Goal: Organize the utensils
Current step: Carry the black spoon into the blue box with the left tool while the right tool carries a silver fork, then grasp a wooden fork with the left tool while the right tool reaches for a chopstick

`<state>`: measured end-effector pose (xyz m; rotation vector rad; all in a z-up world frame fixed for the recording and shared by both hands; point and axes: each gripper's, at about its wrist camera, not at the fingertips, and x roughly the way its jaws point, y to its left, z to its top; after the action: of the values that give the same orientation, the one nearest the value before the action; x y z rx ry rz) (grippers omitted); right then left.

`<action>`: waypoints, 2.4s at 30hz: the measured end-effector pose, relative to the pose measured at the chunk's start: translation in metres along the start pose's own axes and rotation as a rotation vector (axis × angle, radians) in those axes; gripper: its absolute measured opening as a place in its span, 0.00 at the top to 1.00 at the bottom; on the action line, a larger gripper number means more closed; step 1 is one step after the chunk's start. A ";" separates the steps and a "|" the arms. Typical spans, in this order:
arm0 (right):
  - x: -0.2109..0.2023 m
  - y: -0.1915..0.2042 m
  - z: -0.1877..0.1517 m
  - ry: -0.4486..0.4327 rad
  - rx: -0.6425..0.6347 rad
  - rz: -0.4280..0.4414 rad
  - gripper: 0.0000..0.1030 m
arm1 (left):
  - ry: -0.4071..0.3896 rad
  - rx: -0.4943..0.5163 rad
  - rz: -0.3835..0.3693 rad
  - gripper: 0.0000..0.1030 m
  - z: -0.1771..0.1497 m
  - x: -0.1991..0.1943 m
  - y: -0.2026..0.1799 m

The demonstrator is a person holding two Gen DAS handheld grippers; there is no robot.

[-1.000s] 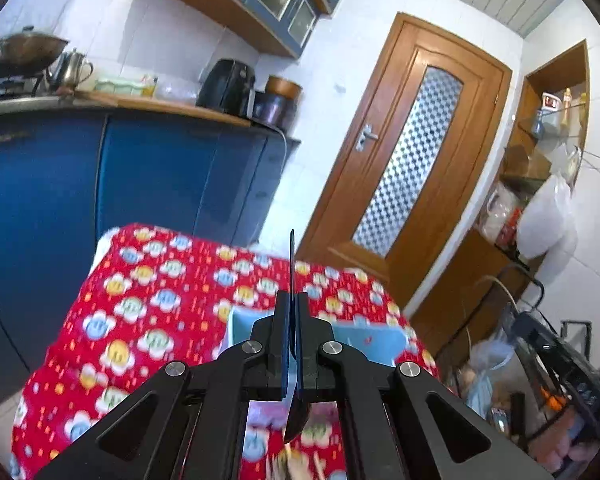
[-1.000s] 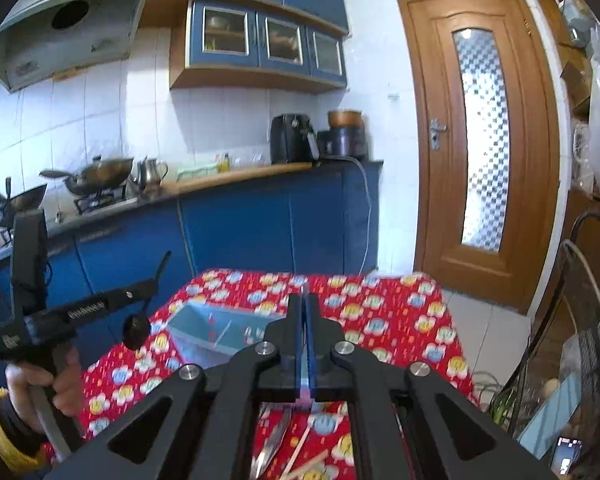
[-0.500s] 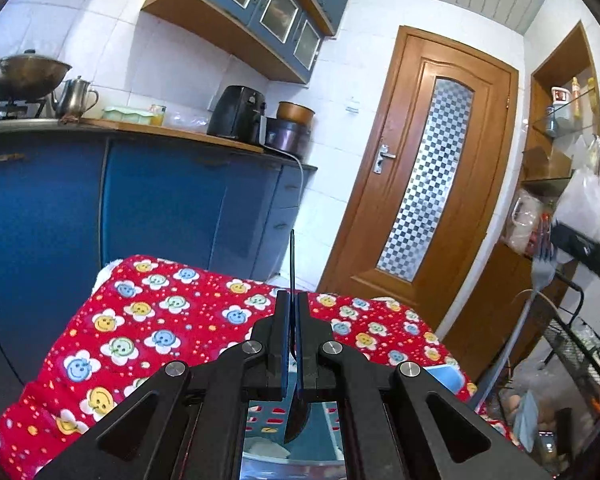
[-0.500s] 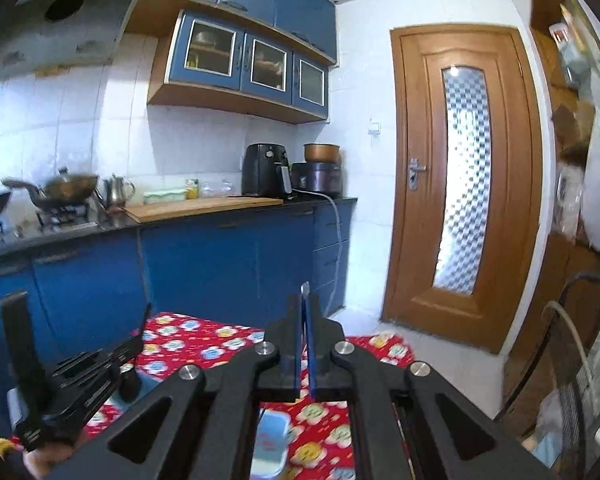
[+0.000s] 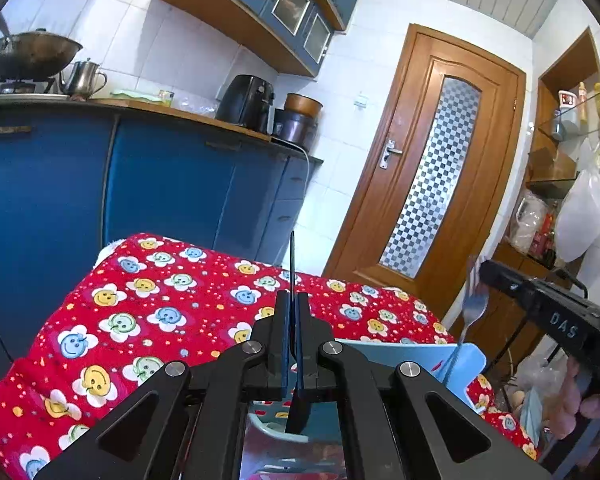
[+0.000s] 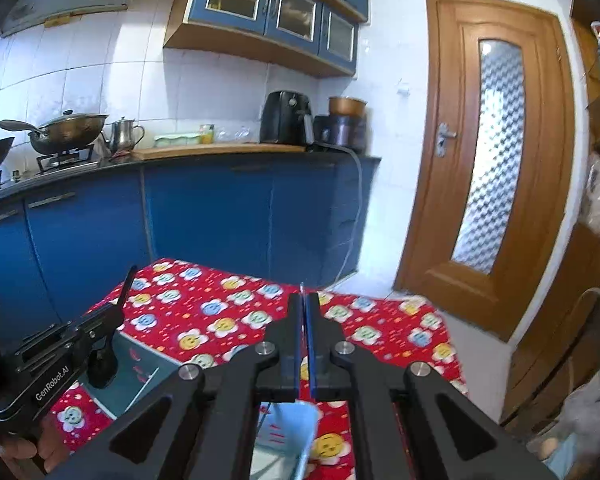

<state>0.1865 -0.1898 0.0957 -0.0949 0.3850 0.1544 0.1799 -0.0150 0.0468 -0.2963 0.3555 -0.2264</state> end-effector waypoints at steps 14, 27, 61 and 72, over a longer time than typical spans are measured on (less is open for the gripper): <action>-0.007 0.009 -0.003 0.015 0.083 0.167 0.89 | 0.081 0.016 0.006 0.81 0.003 -0.014 -0.004; -0.049 0.014 -0.007 -0.009 0.111 0.174 0.78 | 0.077 0.105 0.048 0.80 0.002 -0.049 -0.012; -0.119 0.000 -0.131 0.321 0.286 0.124 0.74 | 0.472 0.216 0.076 0.77 -0.074 -0.107 -0.014; -0.123 -0.016 -0.159 0.362 0.342 0.122 0.72 | 0.618 0.220 0.047 0.77 -0.098 -0.101 -0.022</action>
<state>0.0187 -0.2405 -0.0028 0.2417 0.7732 0.1902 0.0475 -0.0321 -0.0031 0.0078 0.9400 -0.3063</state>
